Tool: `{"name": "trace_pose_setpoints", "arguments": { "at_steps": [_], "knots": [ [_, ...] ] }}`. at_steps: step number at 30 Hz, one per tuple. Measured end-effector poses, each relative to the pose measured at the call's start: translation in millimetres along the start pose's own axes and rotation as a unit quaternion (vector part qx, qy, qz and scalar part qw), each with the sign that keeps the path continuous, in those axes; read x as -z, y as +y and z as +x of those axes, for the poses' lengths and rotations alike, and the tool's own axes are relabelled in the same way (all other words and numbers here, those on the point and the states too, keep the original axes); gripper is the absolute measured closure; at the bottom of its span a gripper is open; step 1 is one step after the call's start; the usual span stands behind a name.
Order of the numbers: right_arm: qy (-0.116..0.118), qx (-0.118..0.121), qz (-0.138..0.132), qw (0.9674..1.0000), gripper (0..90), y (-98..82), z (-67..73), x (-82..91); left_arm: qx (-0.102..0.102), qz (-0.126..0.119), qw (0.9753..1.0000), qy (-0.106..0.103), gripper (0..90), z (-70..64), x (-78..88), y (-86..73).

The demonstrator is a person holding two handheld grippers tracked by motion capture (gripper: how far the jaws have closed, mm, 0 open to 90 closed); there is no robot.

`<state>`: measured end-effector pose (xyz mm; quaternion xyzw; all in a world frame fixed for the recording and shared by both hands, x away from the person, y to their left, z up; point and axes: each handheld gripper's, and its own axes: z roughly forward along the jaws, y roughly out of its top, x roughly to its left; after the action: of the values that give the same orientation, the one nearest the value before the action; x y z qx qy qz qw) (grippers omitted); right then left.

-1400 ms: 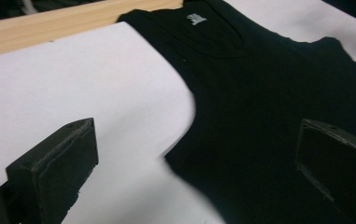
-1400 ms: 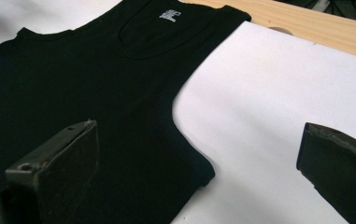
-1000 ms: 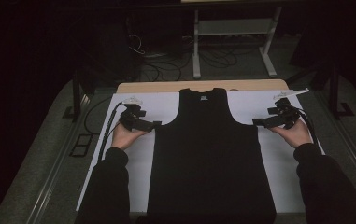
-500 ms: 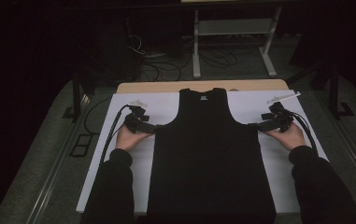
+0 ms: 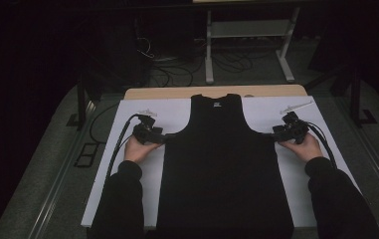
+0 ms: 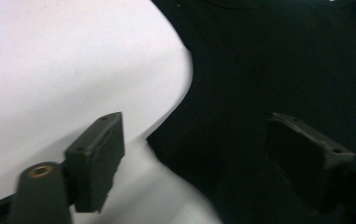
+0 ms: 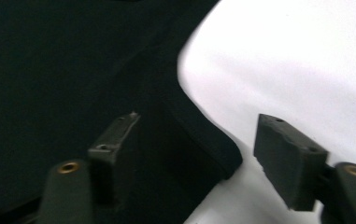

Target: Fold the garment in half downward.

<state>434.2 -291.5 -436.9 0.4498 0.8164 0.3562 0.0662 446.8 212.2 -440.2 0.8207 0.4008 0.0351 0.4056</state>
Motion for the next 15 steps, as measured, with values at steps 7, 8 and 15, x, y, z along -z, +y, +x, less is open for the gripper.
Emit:
{"name": "trace_pose_setpoints", "arguments": {
  "at_steps": [7, 8, 15],
  "knots": [
    [-0.018, -0.009, 0.001, 0.9998, 50.0, -3.8, -1.9, -3.1, -0.01, 0.006, 0.9999, 0.01, 32.5, -2.5, -1.9, -0.4],
    [-0.022, -0.011, 0.0, 0.9997, 53.2, -3.7, -1.8, -3.4, -0.01, 0.008, 0.9998, 0.018, 36.1, -2.8, -2.7, -0.6],
    [-0.023, -0.005, 0.004, 0.9997, 67.7, -5.2, -1.2, -3.7, -0.009, 0.018, 0.9995, 0.025, 50.6, -2.7, -6.0, -2.5]
  ]
}}
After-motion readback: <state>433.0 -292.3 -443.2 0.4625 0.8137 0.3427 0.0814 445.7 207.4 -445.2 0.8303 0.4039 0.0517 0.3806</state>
